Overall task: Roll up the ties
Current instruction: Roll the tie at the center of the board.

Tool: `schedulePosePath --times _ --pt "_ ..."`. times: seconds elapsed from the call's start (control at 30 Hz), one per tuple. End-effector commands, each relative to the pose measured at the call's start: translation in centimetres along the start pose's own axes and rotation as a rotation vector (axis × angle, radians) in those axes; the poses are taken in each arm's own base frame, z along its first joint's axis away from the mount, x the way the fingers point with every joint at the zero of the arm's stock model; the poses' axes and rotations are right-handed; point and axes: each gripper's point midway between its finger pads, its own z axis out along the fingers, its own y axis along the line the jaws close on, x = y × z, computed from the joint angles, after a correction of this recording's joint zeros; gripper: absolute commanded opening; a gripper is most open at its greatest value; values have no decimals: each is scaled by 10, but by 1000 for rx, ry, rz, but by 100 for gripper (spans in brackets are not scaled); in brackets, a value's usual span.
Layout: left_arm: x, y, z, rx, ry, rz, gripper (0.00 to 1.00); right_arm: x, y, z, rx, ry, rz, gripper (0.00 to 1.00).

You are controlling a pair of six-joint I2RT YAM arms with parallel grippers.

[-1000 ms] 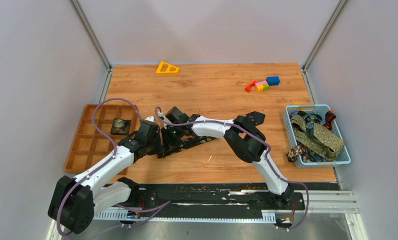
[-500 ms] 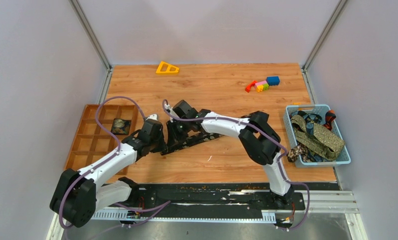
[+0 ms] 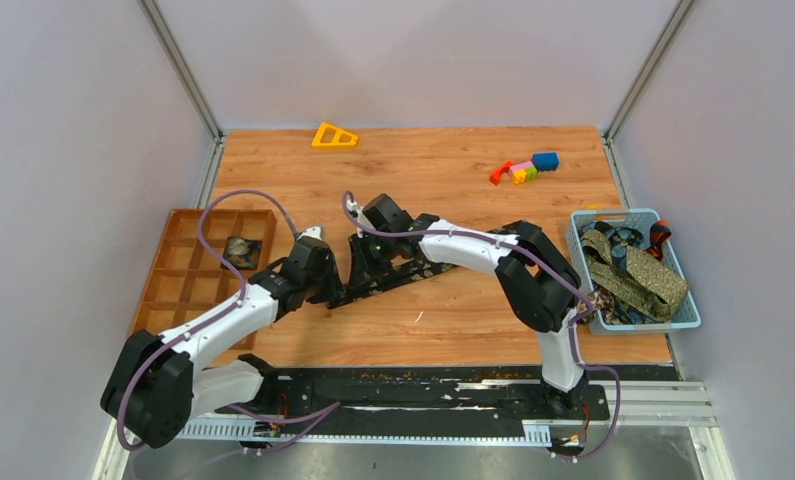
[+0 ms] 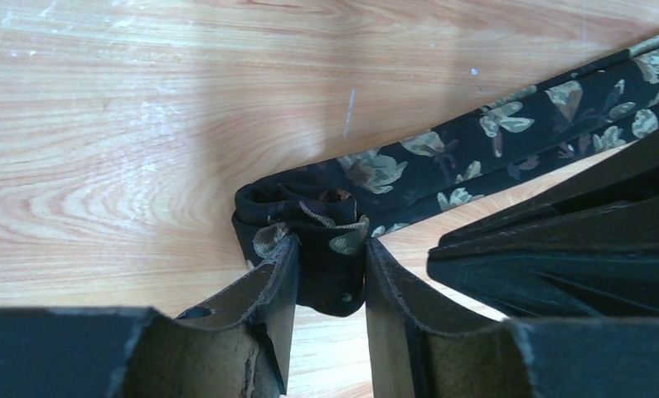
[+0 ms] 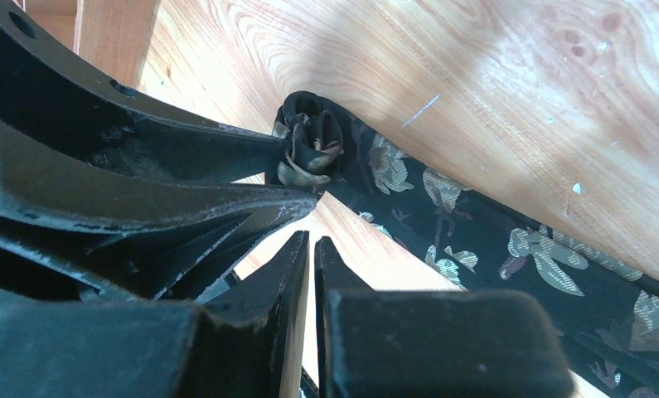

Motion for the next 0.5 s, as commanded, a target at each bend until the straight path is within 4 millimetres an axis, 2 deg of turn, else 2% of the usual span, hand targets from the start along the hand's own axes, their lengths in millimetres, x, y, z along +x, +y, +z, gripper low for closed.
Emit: schedulePosePath --times 0.0,0.2,0.33,0.47 --pt "-13 -20 -4 43 -27 -12 42 -13 14 -19 -19 -59 -45 9" --pt "-15 -28 -7 55 -35 -20 43 -12 12 -21 -12 -62 -39 9" --pt "-10 -28 -4 60 -33 -42 38 -12 10 -24 -7 -67 -37 9" --pt "-7 -31 -1 88 -31 -59 38 -10 8 -23 -2 -64 -32 10"
